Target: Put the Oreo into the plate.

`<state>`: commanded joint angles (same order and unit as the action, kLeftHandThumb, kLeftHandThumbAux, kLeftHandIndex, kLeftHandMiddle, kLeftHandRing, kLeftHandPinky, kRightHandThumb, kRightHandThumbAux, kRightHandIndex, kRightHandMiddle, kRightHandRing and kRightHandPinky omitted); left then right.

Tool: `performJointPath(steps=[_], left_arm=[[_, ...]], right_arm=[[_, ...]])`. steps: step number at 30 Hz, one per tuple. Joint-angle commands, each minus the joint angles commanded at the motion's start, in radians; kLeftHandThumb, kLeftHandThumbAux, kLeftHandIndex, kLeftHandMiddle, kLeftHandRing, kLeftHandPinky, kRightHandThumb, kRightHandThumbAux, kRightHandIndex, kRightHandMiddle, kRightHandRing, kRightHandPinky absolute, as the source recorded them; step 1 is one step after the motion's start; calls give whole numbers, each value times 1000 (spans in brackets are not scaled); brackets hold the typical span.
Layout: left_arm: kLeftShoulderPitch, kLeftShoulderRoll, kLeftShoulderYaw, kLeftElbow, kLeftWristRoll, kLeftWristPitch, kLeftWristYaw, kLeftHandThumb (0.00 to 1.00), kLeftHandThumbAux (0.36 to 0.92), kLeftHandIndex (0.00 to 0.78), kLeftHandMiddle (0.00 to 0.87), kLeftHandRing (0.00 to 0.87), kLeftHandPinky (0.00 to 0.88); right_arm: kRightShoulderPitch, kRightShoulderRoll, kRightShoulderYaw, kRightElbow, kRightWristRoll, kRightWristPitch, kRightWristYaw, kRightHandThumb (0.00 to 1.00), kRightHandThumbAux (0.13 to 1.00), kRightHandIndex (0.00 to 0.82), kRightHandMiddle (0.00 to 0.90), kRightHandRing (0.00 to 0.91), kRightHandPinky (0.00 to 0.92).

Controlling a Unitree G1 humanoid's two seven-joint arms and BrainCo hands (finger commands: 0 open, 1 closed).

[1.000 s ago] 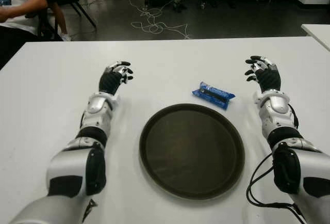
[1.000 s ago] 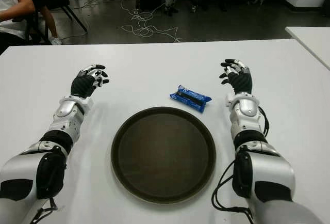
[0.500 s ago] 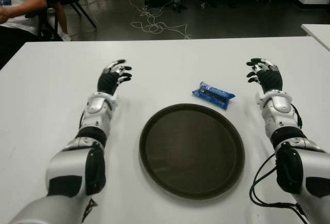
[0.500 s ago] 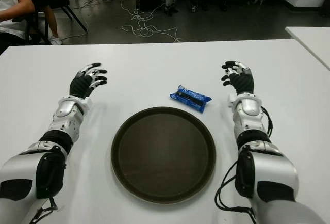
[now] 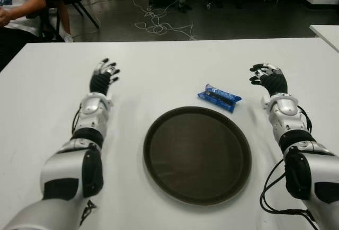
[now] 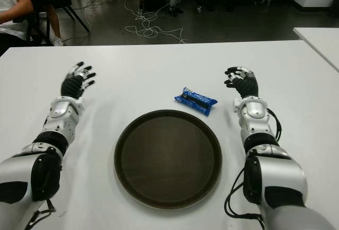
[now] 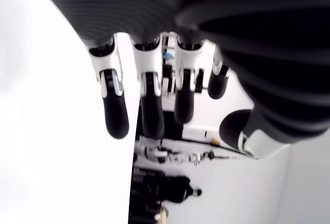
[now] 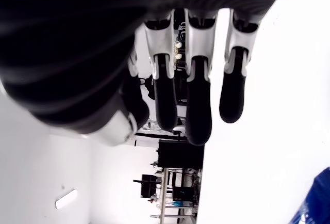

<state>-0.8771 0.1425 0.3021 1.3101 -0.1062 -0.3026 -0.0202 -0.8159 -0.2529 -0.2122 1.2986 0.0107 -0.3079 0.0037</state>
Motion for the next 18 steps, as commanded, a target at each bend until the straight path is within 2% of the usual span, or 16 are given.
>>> performJointPath(steps=[7, 14, 18], left_arm=[[-11, 5, -13, 3, 22, -11, 64, 324, 529, 181, 243, 253, 257], [-14, 12, -19, 8, 42, -15, 96, 338, 542, 229, 280, 270, 255], [-13, 15, -17, 11, 48, -15, 94, 323, 545, 232, 287, 267, 238]], right_arm=[[-5, 3, 20, 8, -25, 14, -22, 674, 723, 416, 497, 504, 498], [-8, 3, 27, 10, -36, 19, -20, 674, 724, 413, 479, 491, 492], [-9, 5, 29, 12, -41, 21, -25, 673, 724, 412, 476, 488, 491]])
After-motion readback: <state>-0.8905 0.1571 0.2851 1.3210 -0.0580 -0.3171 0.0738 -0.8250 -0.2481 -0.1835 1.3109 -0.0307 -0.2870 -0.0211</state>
